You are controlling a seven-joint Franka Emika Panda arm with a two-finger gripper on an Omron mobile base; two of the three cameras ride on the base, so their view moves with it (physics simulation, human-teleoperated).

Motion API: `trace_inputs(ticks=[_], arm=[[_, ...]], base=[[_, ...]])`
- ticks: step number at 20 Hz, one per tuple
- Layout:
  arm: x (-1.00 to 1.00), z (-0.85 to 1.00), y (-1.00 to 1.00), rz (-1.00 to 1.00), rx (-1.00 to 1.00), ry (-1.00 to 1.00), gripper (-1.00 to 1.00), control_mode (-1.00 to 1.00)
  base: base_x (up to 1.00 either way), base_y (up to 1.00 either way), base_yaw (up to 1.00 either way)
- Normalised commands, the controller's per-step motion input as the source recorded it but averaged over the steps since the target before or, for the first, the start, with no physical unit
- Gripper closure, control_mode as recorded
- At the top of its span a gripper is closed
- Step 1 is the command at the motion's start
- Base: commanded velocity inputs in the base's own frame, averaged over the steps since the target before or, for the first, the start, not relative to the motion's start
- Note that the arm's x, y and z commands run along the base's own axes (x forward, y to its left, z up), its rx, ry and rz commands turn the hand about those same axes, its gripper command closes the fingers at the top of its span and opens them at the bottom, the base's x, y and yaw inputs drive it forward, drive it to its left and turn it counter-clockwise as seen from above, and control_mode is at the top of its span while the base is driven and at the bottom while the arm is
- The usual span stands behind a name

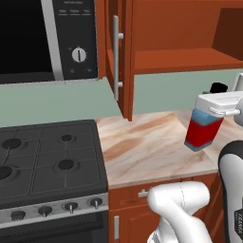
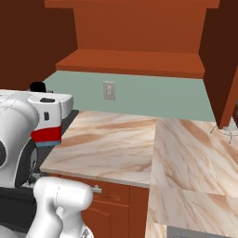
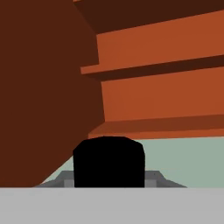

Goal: Open the cabinet directly in front. Then move the liquor and the mug to the dining counter with the candle on it.

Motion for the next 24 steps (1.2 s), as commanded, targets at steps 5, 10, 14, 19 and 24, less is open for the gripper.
trace_inputs(ticks=[5, 10, 14, 19, 24], arm=[[0.00, 0.00, 0.00, 0.00, 0.00, 0.00, 1.00, 1.00], [0.00, 0.00, 0.00, 0.00, 0.00, 0.00, 1.00, 1.00], [0.00, 0.00, 0.00, 0.00, 0.00, 0.00, 1.00, 1.00], [0.00, 0.00, 0.00, 0.00, 0.00, 0.00, 1.00, 1.00], [0.00, 0.00, 0.00, 0.00, 0.00, 0.00, 1.00, 1.00]], base=[[-0.39, 0.00, -0.06], [-0.36, 0.00, -0.11], [-0.39, 0.01, -0.12], [-0.54, 0.08, -0.10], [-0.67, 0.09, -0.11]])
